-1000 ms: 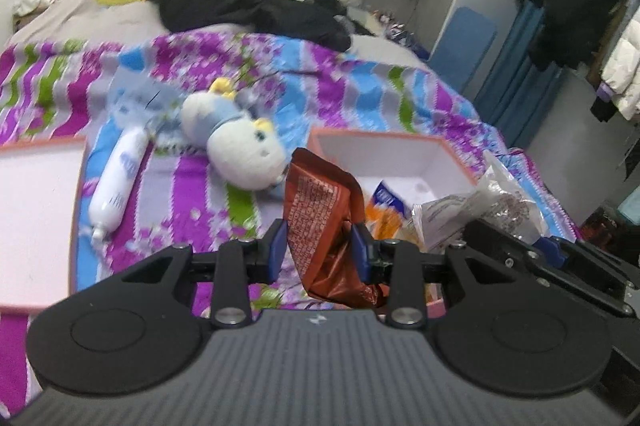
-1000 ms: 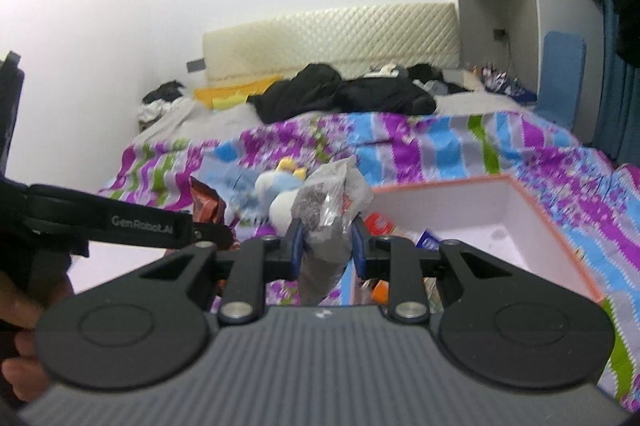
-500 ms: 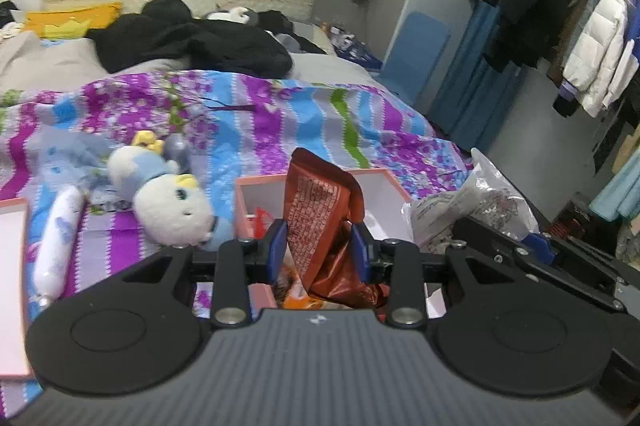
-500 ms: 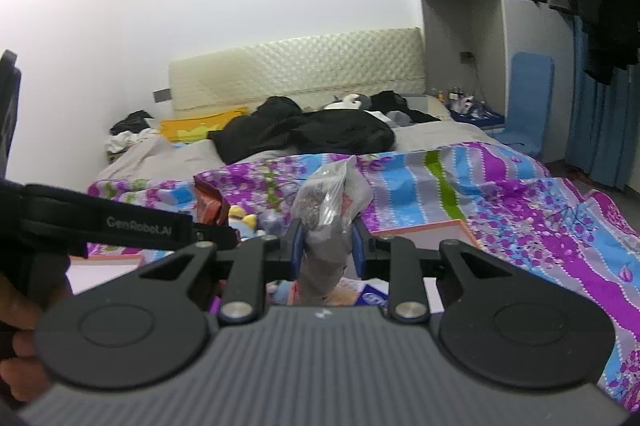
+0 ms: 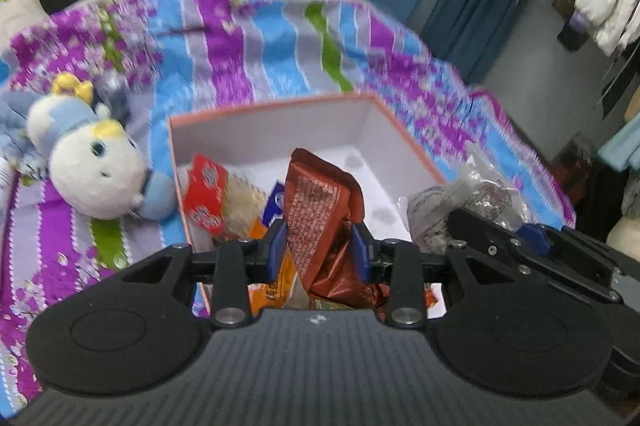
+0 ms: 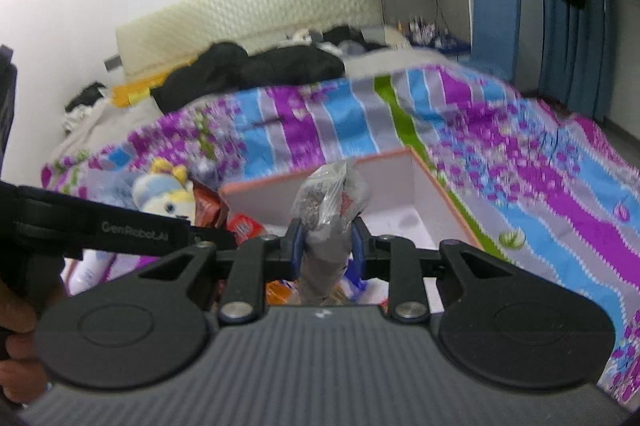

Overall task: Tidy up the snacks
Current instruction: 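Open both tools to drop the packets into the pink box, then withdraw both open tools up and away from the pink box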

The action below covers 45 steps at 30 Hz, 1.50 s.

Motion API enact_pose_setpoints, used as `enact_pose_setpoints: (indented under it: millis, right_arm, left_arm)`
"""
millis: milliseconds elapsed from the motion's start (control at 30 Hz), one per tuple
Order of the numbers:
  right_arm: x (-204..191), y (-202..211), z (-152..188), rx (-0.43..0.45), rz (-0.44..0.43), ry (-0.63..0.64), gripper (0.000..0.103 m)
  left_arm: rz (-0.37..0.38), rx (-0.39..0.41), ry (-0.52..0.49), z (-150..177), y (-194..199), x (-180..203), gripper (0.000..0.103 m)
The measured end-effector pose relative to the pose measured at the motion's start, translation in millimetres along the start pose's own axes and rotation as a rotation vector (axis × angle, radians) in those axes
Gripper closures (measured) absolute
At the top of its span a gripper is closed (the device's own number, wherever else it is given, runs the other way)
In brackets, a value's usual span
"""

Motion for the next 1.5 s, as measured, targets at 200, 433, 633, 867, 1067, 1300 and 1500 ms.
enact_pose_setpoints:
  millis: [200, 433, 633, 867, 1067, 1300, 1500]
  right_arm:
    - [12.3, -35.7, 35.6, -0.128, 0.005, -0.014, 0.075]
    - [19.8, -63.7, 63.8, -0.238, -0.003, -0.049, 0.075]
    - [16.7, -65.6, 65.8, -0.253, -0.004, -0.048, 0.074]
    - [9.1, -44.8, 47.0, -0.199, 0.003, -0.055, 0.054]
    - [0.5, -10.8, 16.2, -0.11, 0.004, -0.061, 0.054]
    - [-18.3, 38.3, -20.9, 0.003, -0.011, -0.031, 0.054]
    - [-32.9, 82.2, -42.3, 0.094, -0.013, -0.027, 0.054]
  left_arm:
    - [-0.021, -0.099, -0.005, 19.7, -48.9, -12.3, 0.063]
    - [-0.032, -0.165, 0.001, 35.0, -79.6, -23.2, 0.063]
    - [-0.029, -0.164, -0.007, 34.4, -76.2, -22.5, 0.056]
    - [-0.041, -0.091, -0.028, 19.6, -36.6, -18.1, 0.039]
    - [-0.036, 0.003, -0.04, 1.1, 21.7, -10.7, 0.039]
    - [-0.019, 0.127, -0.06, -18.5, 98.0, 2.3, 0.039]
    - [0.007, 0.217, -0.08, -22.1, 160.9, 12.6, 0.039]
Point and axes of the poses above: each gripper's, at about its wrist camera, not at the fingertips, and y roughly against the way its jaws point, x to its right, z to its underside, the point moved 4 cm from there along -y, roughly the way its jaws point, and after that the axes turned 11 degrees about x, right-handed, at the moved point
